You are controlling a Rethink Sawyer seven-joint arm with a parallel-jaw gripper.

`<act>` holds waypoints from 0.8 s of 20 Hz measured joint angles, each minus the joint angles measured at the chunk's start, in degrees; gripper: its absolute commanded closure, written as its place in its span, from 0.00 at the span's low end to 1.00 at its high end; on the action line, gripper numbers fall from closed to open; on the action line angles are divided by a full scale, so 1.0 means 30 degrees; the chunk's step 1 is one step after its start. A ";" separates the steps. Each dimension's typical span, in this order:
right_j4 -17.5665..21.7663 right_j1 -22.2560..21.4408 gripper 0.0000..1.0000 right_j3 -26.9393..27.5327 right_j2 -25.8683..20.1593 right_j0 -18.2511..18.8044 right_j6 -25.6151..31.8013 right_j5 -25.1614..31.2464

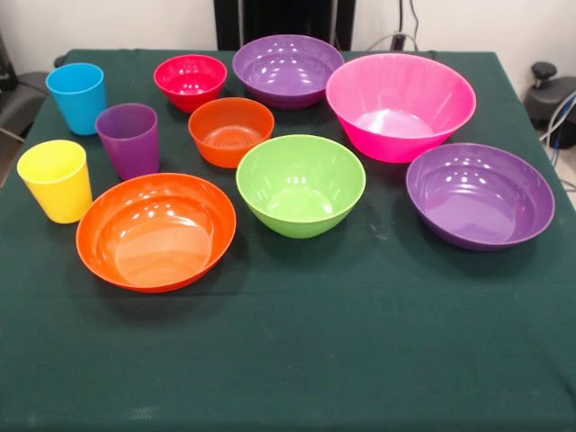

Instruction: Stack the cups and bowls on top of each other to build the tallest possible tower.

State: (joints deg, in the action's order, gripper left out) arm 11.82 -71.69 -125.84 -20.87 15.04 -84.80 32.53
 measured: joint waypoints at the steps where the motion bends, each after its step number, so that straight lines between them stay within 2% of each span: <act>1: 0.0293 0.0179 0.00 0.0033 -0.0107 -0.0043 0.0000 0.0000; 7: 0.2485 0.1766 0.00 0.0435 -0.0281 -0.0517 0.0000 -0.0024; 16: 0.4838 0.3813 0.00 0.0587 -0.0286 -0.1093 0.0000 -0.0846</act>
State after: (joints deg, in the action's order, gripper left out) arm 26.34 -60.26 -124.08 -21.73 11.76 -84.80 30.00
